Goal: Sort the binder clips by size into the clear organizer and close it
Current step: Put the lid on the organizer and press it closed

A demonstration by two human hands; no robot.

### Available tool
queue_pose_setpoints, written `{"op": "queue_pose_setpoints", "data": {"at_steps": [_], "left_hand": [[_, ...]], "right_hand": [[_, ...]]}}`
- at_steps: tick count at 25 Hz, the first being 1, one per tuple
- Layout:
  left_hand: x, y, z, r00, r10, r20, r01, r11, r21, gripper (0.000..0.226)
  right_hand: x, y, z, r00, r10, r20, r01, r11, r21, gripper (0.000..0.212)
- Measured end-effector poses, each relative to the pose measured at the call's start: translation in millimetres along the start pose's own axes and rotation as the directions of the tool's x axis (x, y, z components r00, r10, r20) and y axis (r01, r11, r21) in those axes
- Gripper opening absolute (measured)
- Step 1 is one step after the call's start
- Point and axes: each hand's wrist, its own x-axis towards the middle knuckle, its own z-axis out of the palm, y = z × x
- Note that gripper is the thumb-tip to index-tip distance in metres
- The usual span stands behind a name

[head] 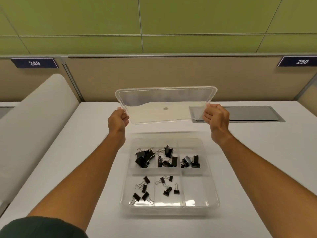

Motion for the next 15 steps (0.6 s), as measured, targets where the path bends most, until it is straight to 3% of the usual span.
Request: {"op": "queue_pose_setpoints", "data": {"at_steps": [3, 7, 11, 15], "left_hand": [[-13, -1, -19, 0.999, -0.036, 0.006, 0.037, 0.992, -0.119, 0.020], [-37, -8, -41, 0.995, -0.089, -0.041, 0.079, 0.977, -0.199, 0.006], [-58, -22, -64, 0.987, -0.155, -0.050, 0.157, 0.987, 0.036, 0.010], [-74, -45, -77, 0.994, -0.105, 0.011, 0.103, 0.987, 0.123, 0.013]], "right_hand": [[-20, 0, -15, 0.995, 0.089, 0.044, -0.094, 0.989, 0.111, 0.010], [-39, 13, -36, 0.984, 0.175, 0.044, -0.178, 0.979, 0.095, 0.008], [-54, 25, -61, 0.977, 0.187, 0.103, -0.176, 0.979, -0.102, 0.015], [-71, 45, -79, 0.978, 0.181, 0.099, -0.158, 0.966, -0.206, 0.008]]}}
